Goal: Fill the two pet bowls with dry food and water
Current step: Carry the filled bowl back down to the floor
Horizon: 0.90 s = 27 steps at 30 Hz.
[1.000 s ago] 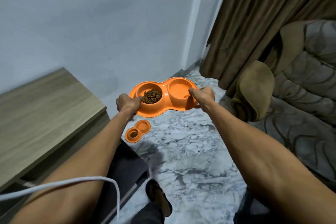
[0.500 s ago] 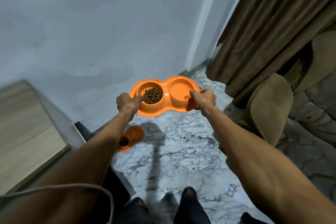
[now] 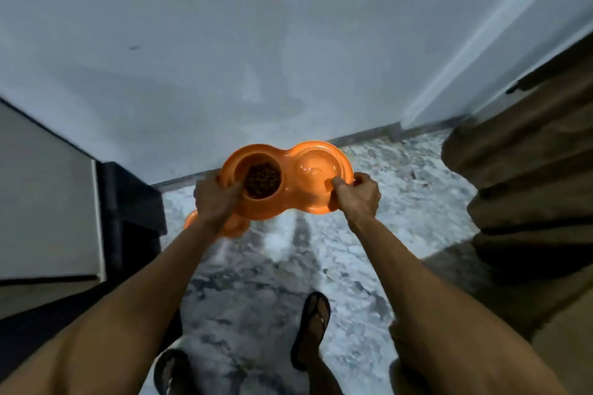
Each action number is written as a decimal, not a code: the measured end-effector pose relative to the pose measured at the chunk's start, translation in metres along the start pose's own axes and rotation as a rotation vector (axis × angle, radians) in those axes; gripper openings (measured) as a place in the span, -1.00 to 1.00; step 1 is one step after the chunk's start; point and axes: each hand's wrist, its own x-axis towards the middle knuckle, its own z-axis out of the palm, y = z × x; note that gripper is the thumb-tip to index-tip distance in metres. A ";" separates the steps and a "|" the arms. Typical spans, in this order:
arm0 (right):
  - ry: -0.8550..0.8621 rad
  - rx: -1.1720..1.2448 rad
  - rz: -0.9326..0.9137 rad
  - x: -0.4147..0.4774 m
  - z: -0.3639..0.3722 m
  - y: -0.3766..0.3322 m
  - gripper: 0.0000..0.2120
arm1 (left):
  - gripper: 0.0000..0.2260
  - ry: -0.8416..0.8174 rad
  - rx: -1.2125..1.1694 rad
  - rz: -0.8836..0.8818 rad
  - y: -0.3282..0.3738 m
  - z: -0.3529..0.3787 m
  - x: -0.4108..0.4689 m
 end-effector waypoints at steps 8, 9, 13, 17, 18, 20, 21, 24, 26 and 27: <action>-0.085 -0.063 -0.030 0.169 0.112 0.126 -0.46 | -0.59 0.080 0.025 -0.057 -0.109 0.163 0.104; -0.091 -0.064 -0.030 0.184 0.125 0.143 -0.46 | -0.56 0.079 0.019 -0.066 -0.126 0.181 0.116; -0.131 -0.088 -0.011 0.244 0.187 0.220 -0.44 | -0.62 0.123 0.009 -0.163 -0.197 0.257 0.159; -0.139 -0.103 -0.001 0.287 0.235 0.274 -0.53 | -0.52 0.124 -0.087 -0.261 -0.257 0.318 0.199; -0.142 -0.098 0.006 0.296 0.247 0.287 -0.53 | -0.50 0.134 -0.091 -0.292 -0.273 0.333 0.209; -0.143 -0.092 0.019 0.313 0.269 0.311 -0.49 | -0.54 0.136 -0.096 -0.317 -0.297 0.357 0.224; -0.150 -0.103 0.025 0.321 0.278 0.322 -0.52 | -0.58 0.138 -0.092 -0.320 -0.305 0.367 0.230; -0.144 -0.125 0.018 0.343 0.300 0.345 -0.67 | -0.67 0.149 -0.081 -0.321 -0.324 0.389 0.247; -0.136 -0.149 0.010 0.353 0.312 0.355 -0.69 | -0.67 0.163 -0.068 -0.311 -0.333 0.399 0.256; -0.132 -0.153 0.002 0.357 0.317 0.358 -0.72 | -0.68 0.168 -0.059 -0.306 -0.337 0.404 0.259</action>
